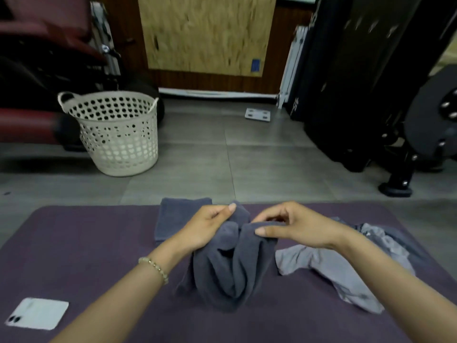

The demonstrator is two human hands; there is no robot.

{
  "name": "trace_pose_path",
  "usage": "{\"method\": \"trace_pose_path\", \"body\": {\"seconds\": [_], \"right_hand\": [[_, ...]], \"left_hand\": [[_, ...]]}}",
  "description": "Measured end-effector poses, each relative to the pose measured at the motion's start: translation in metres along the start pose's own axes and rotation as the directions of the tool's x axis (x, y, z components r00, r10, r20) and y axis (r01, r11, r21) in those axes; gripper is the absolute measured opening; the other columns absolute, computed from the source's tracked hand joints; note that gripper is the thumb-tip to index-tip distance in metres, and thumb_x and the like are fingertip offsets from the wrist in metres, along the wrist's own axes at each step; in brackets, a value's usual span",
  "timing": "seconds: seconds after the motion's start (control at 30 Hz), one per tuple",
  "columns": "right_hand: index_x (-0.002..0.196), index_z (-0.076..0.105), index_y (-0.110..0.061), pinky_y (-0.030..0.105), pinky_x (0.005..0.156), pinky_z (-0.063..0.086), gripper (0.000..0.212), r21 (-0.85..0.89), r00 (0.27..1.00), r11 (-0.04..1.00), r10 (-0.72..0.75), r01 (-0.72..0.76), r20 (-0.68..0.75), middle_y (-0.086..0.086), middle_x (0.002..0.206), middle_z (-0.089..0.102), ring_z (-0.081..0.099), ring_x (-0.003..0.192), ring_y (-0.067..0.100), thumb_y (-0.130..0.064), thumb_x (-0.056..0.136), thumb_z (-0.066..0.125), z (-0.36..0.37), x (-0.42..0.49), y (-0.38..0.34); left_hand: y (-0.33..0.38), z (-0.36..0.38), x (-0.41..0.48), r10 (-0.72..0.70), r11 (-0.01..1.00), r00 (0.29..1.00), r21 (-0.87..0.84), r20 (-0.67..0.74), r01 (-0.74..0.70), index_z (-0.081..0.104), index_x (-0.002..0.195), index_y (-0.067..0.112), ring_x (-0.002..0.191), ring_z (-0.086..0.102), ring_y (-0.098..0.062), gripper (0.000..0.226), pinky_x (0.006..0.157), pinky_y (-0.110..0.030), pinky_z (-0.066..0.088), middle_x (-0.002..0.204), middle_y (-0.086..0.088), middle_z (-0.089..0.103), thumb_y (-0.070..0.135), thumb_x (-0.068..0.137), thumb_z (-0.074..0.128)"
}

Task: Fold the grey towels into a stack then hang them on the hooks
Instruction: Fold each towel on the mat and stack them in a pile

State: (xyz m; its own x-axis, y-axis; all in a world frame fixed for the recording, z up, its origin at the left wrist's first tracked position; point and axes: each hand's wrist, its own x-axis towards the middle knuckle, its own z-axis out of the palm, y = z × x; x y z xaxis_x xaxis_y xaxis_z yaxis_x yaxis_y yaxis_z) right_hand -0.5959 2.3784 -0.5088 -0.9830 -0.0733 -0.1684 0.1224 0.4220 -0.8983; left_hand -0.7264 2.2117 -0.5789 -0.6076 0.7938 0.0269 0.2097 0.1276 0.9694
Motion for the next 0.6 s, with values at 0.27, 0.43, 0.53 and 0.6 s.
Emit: {"method": "trace_pose_path", "body": {"seconds": [0.27,0.43,0.53,0.6], "right_hand": [[0.076,0.060,-0.008,0.011,0.058,0.046,0.019,0.074,0.894,0.966,-0.198,0.248,-0.403,-0.007,0.061,0.066,0.058,0.058,-0.001,0.004,0.074,0.074,0.009,-0.031,-0.072],[0.078,0.063,-0.008,0.015,0.058,0.049,0.012,0.166,0.893,0.958,-0.145,0.235,-0.426,-0.002,0.066,0.070,0.063,0.063,0.005,-0.006,0.075,0.075,0.021,-0.047,-0.093],[0.082,0.069,-0.017,0.017,0.063,0.052,0.014,0.314,0.908,0.921,-0.089,0.232,-0.410,0.001,0.080,0.073,0.067,0.074,0.008,-0.023,0.070,0.073,0.027,-0.058,-0.096],[0.081,0.074,-0.019,0.019,0.070,0.053,0.014,0.339,0.900,0.906,-0.092,0.254,-0.426,0.003,0.087,0.073,0.068,0.082,0.011,-0.027,0.070,0.073,0.031,-0.065,-0.096]], "left_hand": [[0.093,0.008,-0.048,0.023,0.955,0.998,-0.295,0.065,-0.003,0.067,0.106,0.000,0.097,0.064,-0.019,0.050,0.089,-0.031,0.049,0.102,-0.010,0.070,0.043,0.082,0.057],[0.116,0.005,-0.077,0.028,0.949,1.000,-0.313,0.015,-0.022,0.068,0.109,0.004,0.104,0.066,-0.026,0.031,0.095,-0.037,0.051,0.105,-0.013,0.072,0.020,0.083,0.068],[0.128,0.002,-0.090,0.009,0.931,1.000,-0.366,-0.029,-0.019,0.067,0.108,-0.001,0.099,0.067,-0.026,0.025,0.087,-0.032,0.054,0.104,-0.018,0.071,0.012,0.086,0.066],[0.134,0.002,-0.096,0.015,0.931,0.999,-0.364,-0.042,-0.029,0.067,0.106,-0.003,0.096,0.068,-0.026,0.025,0.085,-0.032,0.054,0.102,-0.018,0.071,0.011,0.086,0.066]]}}
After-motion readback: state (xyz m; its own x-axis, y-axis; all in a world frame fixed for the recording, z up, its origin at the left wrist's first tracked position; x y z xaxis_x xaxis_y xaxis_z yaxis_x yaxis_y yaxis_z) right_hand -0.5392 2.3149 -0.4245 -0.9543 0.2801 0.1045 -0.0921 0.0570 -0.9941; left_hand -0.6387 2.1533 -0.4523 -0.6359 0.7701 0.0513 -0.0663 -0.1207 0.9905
